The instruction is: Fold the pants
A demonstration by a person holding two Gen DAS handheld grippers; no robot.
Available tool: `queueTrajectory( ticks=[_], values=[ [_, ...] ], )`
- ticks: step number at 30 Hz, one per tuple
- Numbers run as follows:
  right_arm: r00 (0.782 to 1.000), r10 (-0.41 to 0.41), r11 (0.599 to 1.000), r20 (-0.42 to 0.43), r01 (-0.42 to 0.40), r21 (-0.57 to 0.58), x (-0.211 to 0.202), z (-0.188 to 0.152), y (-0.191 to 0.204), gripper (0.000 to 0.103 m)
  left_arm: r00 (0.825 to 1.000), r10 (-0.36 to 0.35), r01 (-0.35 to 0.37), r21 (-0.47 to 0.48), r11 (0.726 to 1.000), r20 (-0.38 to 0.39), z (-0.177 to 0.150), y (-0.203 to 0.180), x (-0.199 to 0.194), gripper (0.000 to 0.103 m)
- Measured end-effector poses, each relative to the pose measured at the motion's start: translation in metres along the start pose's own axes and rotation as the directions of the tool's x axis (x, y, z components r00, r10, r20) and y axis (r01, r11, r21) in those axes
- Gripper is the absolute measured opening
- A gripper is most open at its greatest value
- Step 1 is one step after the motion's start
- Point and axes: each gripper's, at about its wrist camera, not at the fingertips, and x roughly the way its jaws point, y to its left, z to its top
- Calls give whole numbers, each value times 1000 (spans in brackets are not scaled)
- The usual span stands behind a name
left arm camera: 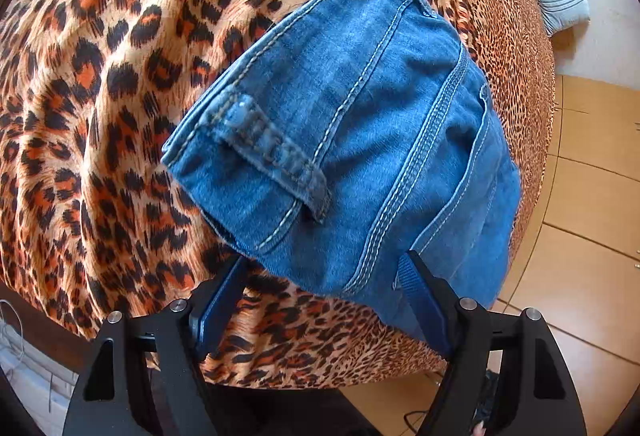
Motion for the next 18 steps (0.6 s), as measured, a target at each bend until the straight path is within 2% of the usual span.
queueTrajectory(
  ticks=[2, 4, 9, 10, 12, 14, 15, 16, 18],
  values=[
    [999, 40, 998, 12, -41, 49, 6, -5, -14, 63, 1000, 5, -5, 17, 1000, 23, 8, -9, -2, 79],
    [997, 69, 994, 47, -72, 76, 15, -4, -19, 63, 999, 39, -40, 31, 999, 31, 16, -19, -1, 79],
    [981, 154, 977, 117, -168, 128, 41, -1, -19, 63, 998, 60, -59, -51, 997, 19, 35, -29, 14, 80],
    [978, 161, 975, 135, -179, 132, 45, 0, -17, 63, 998, 62, -61, -58, 996, 20, 37, -29, 13, 78],
    [968, 177, 971, 177, -201, 128, 52, 2, -12, 63, 996, 85, -82, -62, 995, 37, 37, -31, 9, 68],
    [966, 162, 980, 203, -183, 85, 53, 4, -5, 50, 990, 121, -118, -43, 992, 74, 37, -36, 3, 48],
    [969, 137, 987, 205, -151, 55, 51, 8, 2, 16, 986, 142, -140, -33, 990, 89, 36, -39, 2, 44],
    [972, 130, 989, 198, -140, 40, 49, 11, 6, 6, 984, 152, -149, -31, 988, 97, 34, -40, 0, 38],
    [974, 131, 990, 186, -137, 18, 41, 16, 19, 6, 984, 147, -144, -43, 989, 97, 28, -42, -7, 27]
  ],
)
